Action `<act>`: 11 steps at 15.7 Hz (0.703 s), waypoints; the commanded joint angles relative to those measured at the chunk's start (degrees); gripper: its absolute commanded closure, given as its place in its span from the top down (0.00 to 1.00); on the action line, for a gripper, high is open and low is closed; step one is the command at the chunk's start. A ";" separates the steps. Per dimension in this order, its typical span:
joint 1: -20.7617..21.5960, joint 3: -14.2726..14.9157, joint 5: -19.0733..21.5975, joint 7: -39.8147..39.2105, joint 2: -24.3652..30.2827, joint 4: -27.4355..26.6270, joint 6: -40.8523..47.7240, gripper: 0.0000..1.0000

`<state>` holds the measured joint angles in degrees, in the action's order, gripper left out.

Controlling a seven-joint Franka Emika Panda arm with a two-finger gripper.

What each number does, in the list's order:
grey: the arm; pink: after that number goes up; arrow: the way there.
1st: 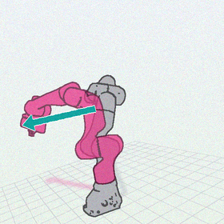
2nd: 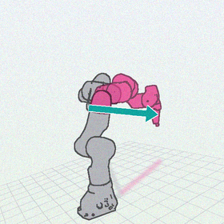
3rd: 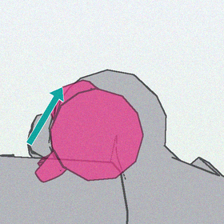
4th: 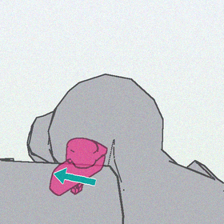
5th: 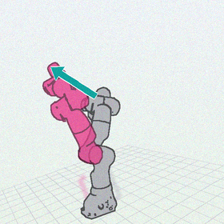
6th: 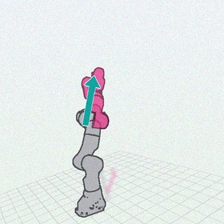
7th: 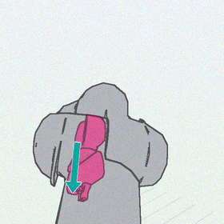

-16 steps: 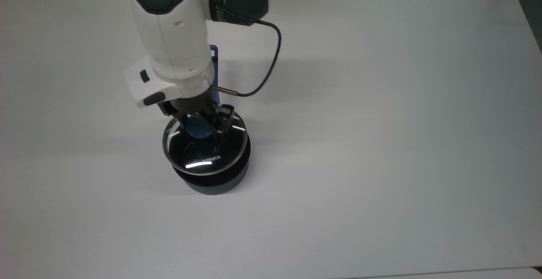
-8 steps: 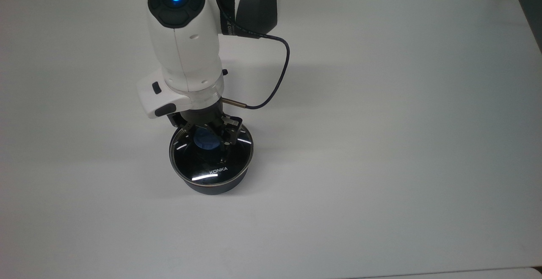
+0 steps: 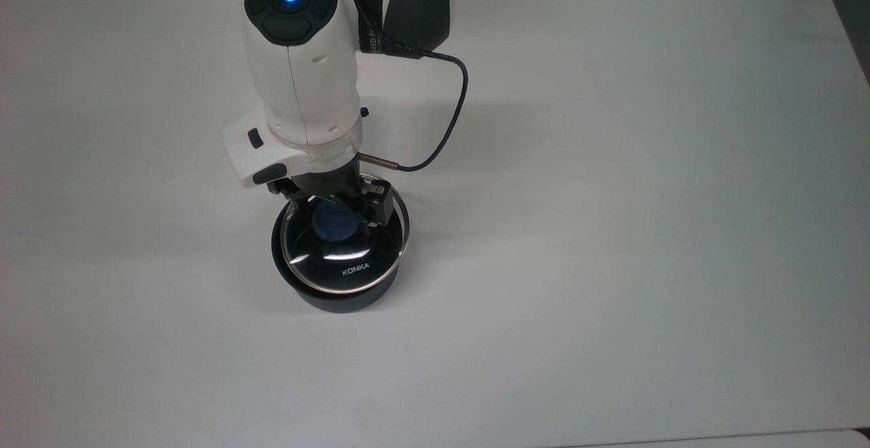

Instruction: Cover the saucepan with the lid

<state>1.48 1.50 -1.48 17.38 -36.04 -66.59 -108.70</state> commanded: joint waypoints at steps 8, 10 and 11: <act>-4.20 0.17 -0.54 -0.58 23.78 -13.45 9.72 1.00; -4.82 0.17 -0.72 -2.86 31.52 -20.04 12.89 1.00; -4.82 0.17 -0.72 -3.14 34.25 -22.16 14.03 1.00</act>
<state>-3.32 1.77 -1.53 16.09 -15.57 -73.85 -96.38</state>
